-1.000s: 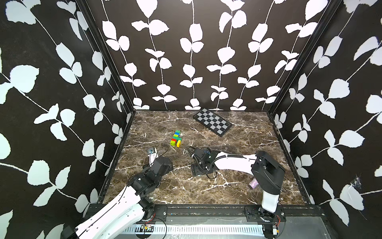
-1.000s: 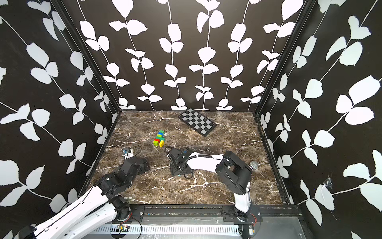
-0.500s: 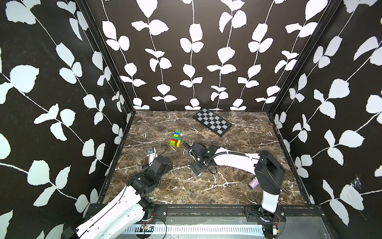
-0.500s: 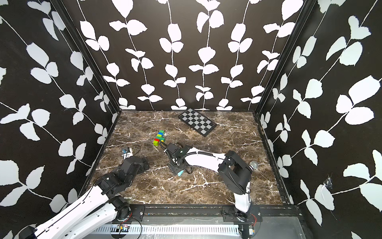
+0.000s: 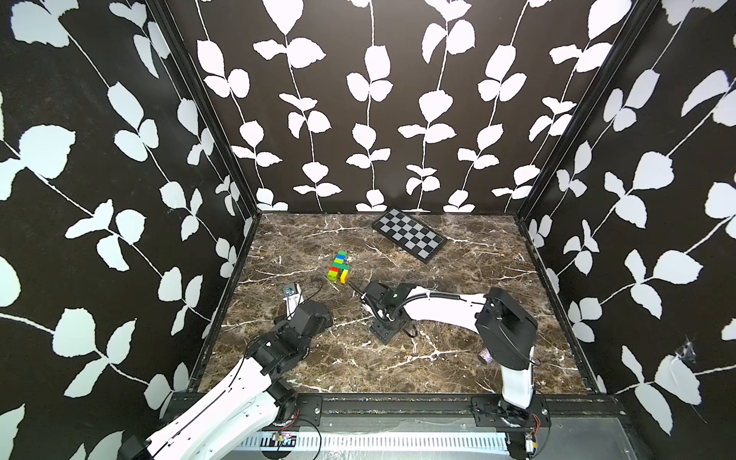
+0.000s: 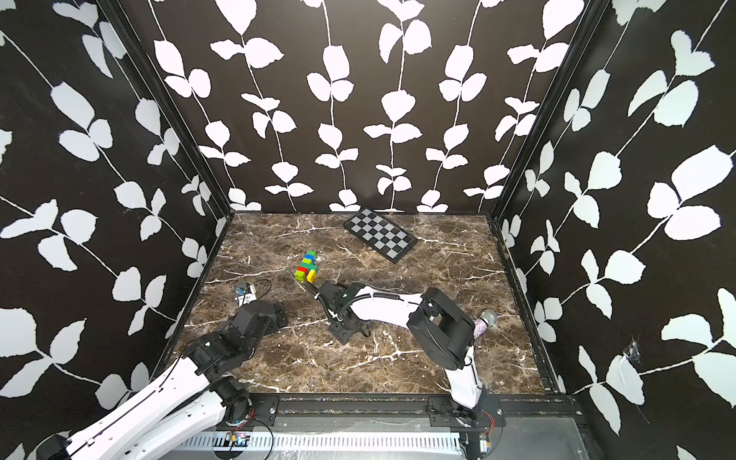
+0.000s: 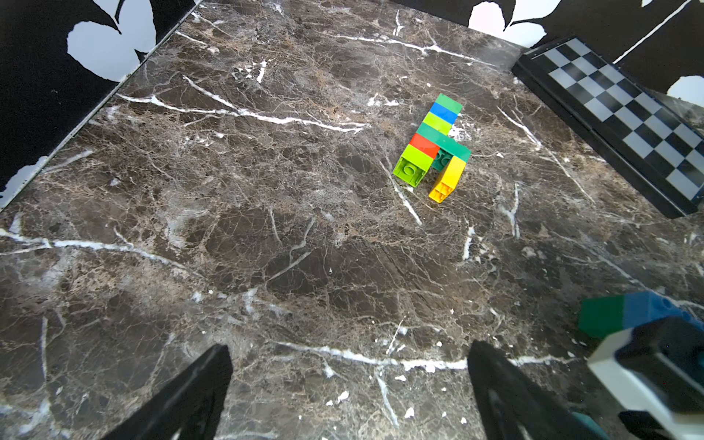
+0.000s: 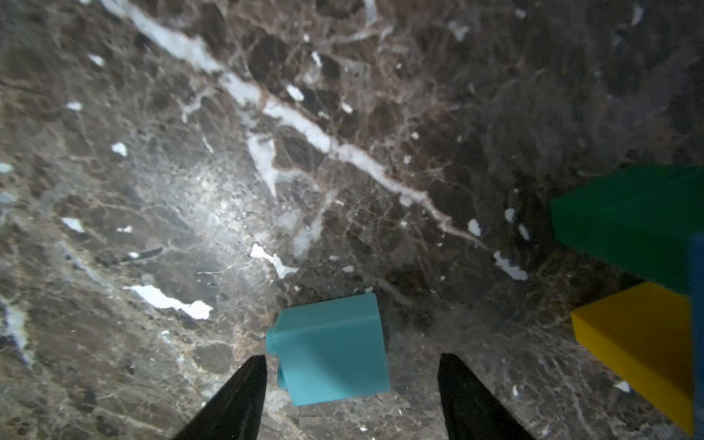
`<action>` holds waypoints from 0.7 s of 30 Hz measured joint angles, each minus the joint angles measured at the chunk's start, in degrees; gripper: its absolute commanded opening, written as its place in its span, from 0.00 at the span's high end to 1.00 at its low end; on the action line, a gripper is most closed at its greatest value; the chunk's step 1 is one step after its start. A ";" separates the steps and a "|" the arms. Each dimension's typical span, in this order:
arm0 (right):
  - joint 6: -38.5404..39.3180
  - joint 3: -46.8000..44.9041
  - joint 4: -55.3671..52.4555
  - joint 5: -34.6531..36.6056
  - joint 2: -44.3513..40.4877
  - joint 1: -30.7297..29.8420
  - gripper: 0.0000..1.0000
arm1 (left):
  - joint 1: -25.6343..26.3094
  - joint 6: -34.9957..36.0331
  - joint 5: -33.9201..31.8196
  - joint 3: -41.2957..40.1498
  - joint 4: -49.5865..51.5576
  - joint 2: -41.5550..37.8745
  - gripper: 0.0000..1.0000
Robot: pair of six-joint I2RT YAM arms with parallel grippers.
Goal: Assemble the letter h with lego
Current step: Adjust the lego brick at the center of the board.
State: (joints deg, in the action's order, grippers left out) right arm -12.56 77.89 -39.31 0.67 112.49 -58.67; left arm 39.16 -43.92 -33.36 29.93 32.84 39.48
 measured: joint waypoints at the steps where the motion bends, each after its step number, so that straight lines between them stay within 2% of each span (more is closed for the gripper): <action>1: -0.13 0.02 0.00 0.07 0.20 -0.17 0.38 | 0.00 0.00 0.00 0.00 -0.02 0.04 0.01; 4: -1.36 0.96 -0.39 0.24 1.01 -0.50 0.48 | 0.00 0.00 0.04 0.00 -0.20 0.26 0.01; 10: -8.63 2.43 -0.57 1.05 1.38 -0.66 0.60 | -0.11 0.02 0.50 0.00 -0.31 0.46 0.01; 15: -20.22 1.68 0.26 0.76 1.36 -0.57 0.56 | -0.11 0.02 1.60 -0.02 -0.48 0.63 0.02; 18: -27.50 -2.01 5.33 -0.57 -0.46 -0.52 0.52 | -0.15 0.02 2.38 -0.02 -0.57 0.61 0.01; 21: -32.94 -5.09 9.44 -1.64 -1.90 -0.55 0.41 | -0.22 0.04 3.04 -0.02 -0.61 0.39 0.01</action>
State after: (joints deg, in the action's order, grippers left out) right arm -45.50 72.79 -29.87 -0.97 110.59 -59.22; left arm 38.94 -43.88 -30.33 29.91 32.23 39.88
